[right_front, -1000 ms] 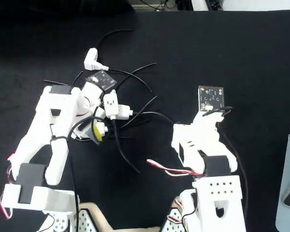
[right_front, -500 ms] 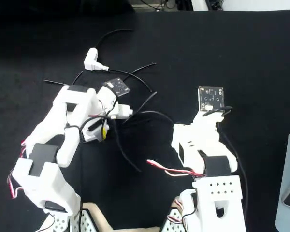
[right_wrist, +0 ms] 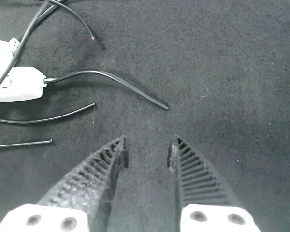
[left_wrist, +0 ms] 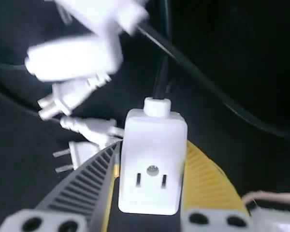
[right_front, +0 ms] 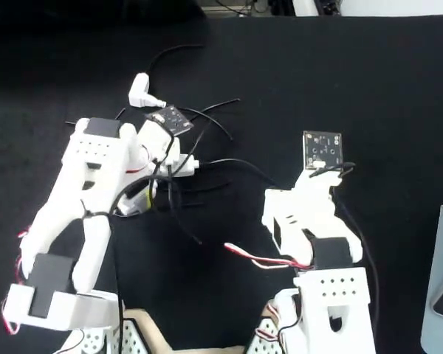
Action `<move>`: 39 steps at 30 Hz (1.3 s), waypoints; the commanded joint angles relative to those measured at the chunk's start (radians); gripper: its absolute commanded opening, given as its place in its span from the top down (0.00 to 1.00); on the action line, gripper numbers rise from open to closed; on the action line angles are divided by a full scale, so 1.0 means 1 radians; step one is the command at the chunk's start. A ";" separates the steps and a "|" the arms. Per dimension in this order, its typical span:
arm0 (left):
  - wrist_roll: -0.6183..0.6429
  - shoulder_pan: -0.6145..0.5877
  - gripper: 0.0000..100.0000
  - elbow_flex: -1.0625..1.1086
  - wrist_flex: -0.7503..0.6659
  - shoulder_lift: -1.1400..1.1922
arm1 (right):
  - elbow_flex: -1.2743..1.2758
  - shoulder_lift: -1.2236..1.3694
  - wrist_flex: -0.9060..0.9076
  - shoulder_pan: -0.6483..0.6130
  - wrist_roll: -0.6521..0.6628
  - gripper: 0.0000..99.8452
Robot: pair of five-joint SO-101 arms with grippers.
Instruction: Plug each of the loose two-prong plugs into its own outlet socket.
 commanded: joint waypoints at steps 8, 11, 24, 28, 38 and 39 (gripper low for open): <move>0.124 0.019 0.73 0.291 -0.175 -0.114 | -0.010 -0.015 -0.018 -0.014 -0.005 0.86; 0.167 0.027 0.71 0.294 -0.181 -0.229 | -0.010 -0.015 -0.017 -0.014 -0.005 0.86; 0.166 0.028 0.70 0.567 -0.253 -0.440 | -0.010 -0.015 -0.017 -0.014 -0.005 0.86; 0.166 0.030 0.74 0.657 -0.370 -0.439 | -0.010 -0.015 -0.017 -0.014 -0.005 0.86; 0.166 0.028 0.79 0.751 -0.465 -0.439 | -0.010 -0.012 -0.018 -0.014 -0.005 0.86; 0.166 0.030 0.81 0.751 -0.466 -0.440 | -0.010 -0.012 -0.018 -0.014 -0.005 0.86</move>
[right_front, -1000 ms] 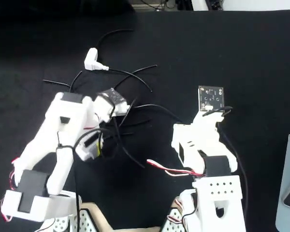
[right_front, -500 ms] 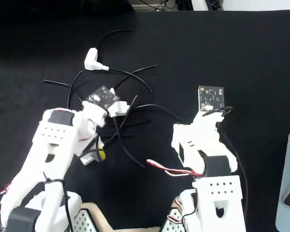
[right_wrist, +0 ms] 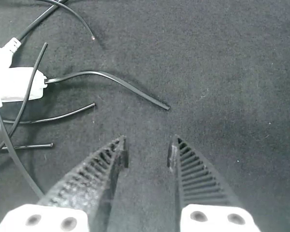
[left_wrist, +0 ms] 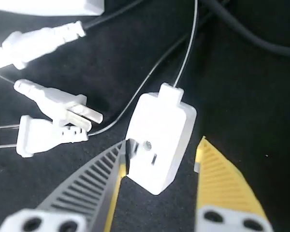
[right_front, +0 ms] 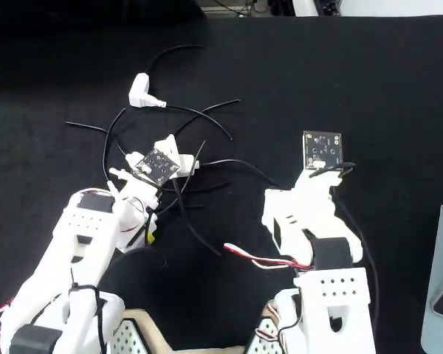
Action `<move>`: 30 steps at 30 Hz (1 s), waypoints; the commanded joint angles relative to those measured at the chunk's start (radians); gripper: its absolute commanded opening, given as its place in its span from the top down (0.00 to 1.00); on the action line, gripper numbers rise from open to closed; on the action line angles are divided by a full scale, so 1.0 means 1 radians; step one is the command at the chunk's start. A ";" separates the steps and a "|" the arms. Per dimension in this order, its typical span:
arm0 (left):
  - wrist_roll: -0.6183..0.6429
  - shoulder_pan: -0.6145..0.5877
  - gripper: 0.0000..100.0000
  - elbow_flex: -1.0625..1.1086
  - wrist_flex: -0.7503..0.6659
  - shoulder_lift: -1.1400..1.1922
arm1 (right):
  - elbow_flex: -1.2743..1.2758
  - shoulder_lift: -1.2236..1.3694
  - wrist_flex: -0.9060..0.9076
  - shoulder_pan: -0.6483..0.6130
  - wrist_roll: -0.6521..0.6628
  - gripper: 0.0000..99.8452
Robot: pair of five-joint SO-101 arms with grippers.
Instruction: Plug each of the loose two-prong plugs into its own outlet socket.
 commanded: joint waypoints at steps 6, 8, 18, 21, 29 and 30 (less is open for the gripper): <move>0.006 0.033 0.89 0.005 -0.006 -0.009 | -0.010 -0.012 -0.018 -0.014 -0.005 0.86; 0.009 0.062 0.89 0.015 -0.006 -0.002 | -0.010 -0.012 -0.018 -0.014 -0.005 0.86; 0.006 0.036 0.77 0.025 -0.012 0.000 | -0.008 -0.010 -0.015 -0.014 -0.005 0.86; 0.003 0.005 0.77 0.024 -0.012 0.000 | -0.008 -0.010 -0.017 -0.014 -0.005 0.86; -0.029 -0.036 0.77 0.022 -0.012 0.002 | -0.008 -0.010 -0.015 -0.014 -0.005 0.86; -0.029 -0.033 0.77 0.024 -0.014 0.002 | -0.008 -0.010 -0.015 -0.014 -0.005 0.86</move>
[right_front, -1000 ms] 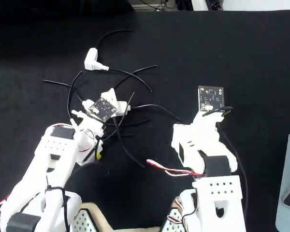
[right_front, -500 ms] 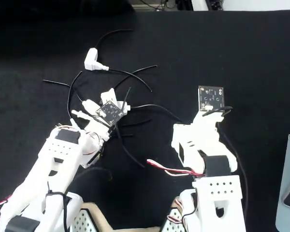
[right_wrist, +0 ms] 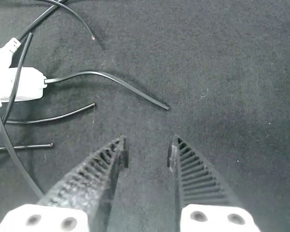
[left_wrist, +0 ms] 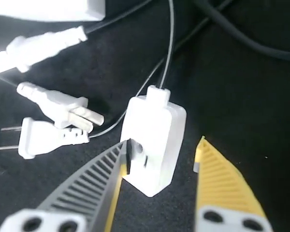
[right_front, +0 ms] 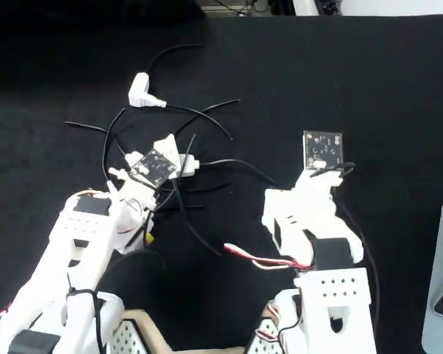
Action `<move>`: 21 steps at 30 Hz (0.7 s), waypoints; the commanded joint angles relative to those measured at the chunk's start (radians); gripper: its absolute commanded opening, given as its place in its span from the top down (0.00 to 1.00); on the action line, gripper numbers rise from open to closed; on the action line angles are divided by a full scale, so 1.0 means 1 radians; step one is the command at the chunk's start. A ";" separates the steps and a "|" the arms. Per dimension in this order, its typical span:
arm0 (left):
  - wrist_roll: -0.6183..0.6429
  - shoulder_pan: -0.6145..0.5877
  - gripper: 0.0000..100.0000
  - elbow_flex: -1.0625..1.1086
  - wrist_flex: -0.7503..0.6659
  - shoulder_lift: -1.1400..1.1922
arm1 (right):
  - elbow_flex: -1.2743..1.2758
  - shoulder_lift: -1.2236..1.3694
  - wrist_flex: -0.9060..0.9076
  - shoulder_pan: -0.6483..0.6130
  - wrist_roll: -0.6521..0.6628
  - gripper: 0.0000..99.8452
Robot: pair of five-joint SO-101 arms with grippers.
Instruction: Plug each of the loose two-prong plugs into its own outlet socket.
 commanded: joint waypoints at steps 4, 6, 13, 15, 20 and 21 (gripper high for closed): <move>-0.014 -0.013 0.81 0.022 -0.058 0.003 | -0.008 -0.010 -0.014 -0.014 -0.005 0.86; -0.014 -0.010 0.83 0.047 -0.094 0.003 | -0.008 -0.012 -0.012 -0.014 -0.005 0.86; -0.009 -0.005 0.88 0.050 -0.094 -0.009 | -0.008 -0.012 -0.012 -0.014 -0.005 0.86; -0.009 0.018 0.90 0.031 -0.060 -0.011 | -0.008 -0.012 -0.012 -0.014 -0.005 0.86; 0.028 0.154 0.91 -0.054 0.124 -0.011 | -0.008 -0.012 -0.012 -0.014 -0.005 0.86; 0.058 0.177 0.91 -0.065 0.140 -0.011 | -0.008 -0.012 -0.012 -0.014 -0.005 0.86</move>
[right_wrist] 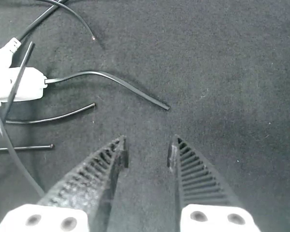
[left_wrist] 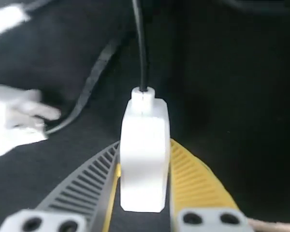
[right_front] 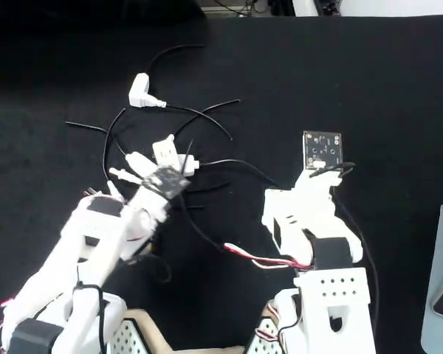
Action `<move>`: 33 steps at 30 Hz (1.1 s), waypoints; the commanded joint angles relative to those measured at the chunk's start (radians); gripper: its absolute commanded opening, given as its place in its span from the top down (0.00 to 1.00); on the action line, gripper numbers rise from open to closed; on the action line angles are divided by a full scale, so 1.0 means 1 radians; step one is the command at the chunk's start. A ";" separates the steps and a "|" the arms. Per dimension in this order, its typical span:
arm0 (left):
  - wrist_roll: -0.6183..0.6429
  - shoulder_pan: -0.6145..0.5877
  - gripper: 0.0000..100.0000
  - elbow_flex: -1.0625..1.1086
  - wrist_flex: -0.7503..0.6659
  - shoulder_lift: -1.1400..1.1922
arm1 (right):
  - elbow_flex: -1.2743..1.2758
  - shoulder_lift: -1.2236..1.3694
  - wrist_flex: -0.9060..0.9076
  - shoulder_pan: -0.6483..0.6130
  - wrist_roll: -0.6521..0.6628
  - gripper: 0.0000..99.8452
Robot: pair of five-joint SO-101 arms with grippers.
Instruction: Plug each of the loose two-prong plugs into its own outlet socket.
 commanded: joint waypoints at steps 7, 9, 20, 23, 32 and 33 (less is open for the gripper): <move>0.153 0.165 0.77 -0.061 0.112 -0.011 | -0.008 -0.010 -0.012 -0.014 -0.005 0.86; 0.150 0.124 0.72 -0.064 0.112 -0.012 | -0.008 -0.010 -0.012 -0.014 -0.005 0.86; -0.006 -0.219 0.71 -0.137 0.015 -0.011 | -0.008 -0.010 -0.012 -0.014 -0.005 0.86; -0.009 -0.219 0.71 -0.150 0.035 -0.014 | -0.008 -0.008 -0.014 -0.014 -0.005 0.86; -0.008 -0.209 0.71 -0.387 0.281 -0.012 | -0.008 -0.008 -0.015 -0.014 -0.005 0.86; -0.011 -0.211 0.71 -0.397 0.285 -0.012 | -0.008 -0.008 -0.015 -0.014 -0.005 0.86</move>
